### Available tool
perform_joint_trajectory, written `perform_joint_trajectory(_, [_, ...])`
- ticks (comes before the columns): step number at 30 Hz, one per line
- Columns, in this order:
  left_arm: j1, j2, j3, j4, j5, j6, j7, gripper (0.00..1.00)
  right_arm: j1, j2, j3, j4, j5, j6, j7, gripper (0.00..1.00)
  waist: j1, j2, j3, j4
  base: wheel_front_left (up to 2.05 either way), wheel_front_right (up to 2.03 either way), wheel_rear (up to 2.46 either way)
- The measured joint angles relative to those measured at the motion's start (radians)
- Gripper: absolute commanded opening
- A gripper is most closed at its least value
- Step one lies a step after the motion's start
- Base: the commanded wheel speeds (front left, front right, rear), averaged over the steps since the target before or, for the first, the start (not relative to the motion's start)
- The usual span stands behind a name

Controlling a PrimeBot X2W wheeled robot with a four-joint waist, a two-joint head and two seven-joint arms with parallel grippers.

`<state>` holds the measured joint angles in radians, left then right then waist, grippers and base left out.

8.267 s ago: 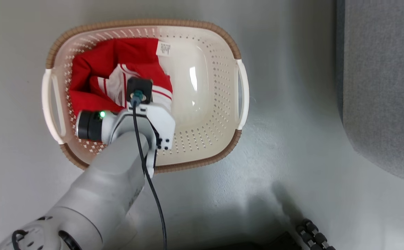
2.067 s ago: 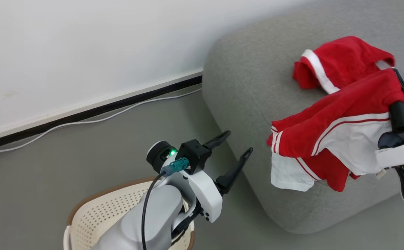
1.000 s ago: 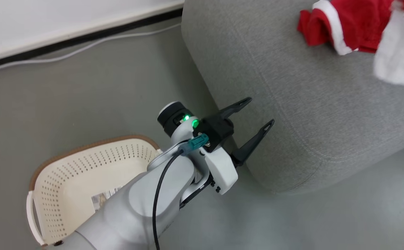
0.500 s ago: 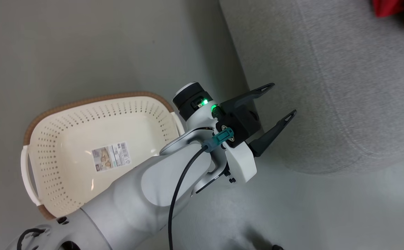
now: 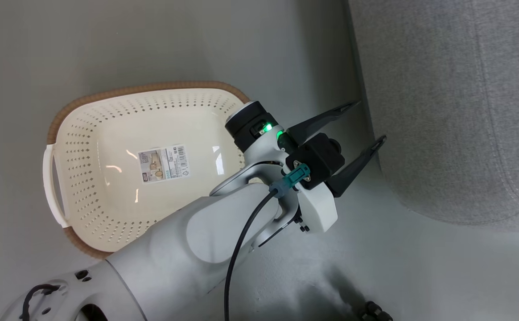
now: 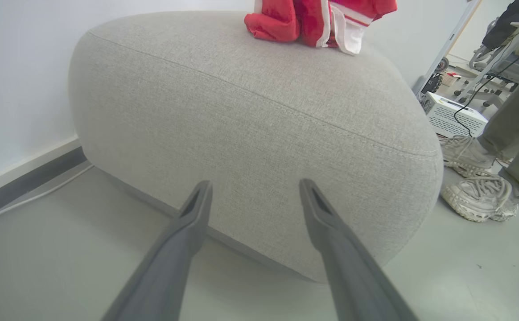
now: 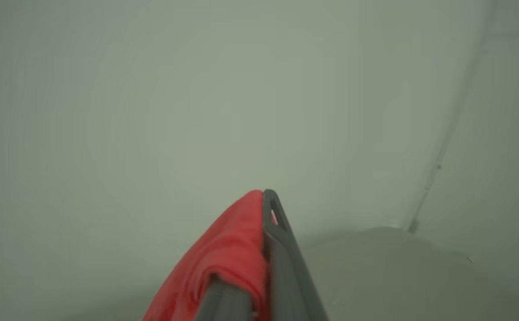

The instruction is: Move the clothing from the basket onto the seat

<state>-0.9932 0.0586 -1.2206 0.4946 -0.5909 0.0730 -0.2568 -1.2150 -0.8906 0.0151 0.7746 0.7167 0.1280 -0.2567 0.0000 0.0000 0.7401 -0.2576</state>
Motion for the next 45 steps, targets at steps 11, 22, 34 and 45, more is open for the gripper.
perform_joint_trajectory(11, [0.002, 0.000, -0.013, -0.005, -0.022, 0.016, 0.000, 1.00, 0.170, 0.048, 0.207, 0.067, 0.217, 0.000, 0.000, 0.00, 0.0000, 0.0000, -0.013, 0.035, 0.00, 0.00, 0.00])
perform_joint_trajectory(22, [0.064, -0.002, 0.016, -0.030, -0.036, 0.017, 0.000, 1.00, 0.353, 0.045, 0.331, 0.004, 0.350, 0.000, 0.000, 1.00, 0.0000, 0.0000, -0.077, 0.067, 0.00, 0.00, 0.00])
perform_joint_trajectory(34, [0.188, -0.004, 0.109, -0.060, -0.025, 0.001, 0.000, 1.00, 0.564, 0.044, 0.444, -0.093, 0.309, 0.000, 0.001, 1.00, 0.0000, 0.0000, -0.188, 0.109, 0.00, 0.00, 0.00])
perform_joint_trajectory(45, [0.338, -0.006, 0.221, -0.084, 0.020, -0.054, 0.000, 1.00, 0.684, 0.048, 0.633, -0.117, 0.295, 0.000, 0.001, 1.00, 0.0000, 0.0000, -0.326, 0.159, 0.00, 0.00, 0.00])
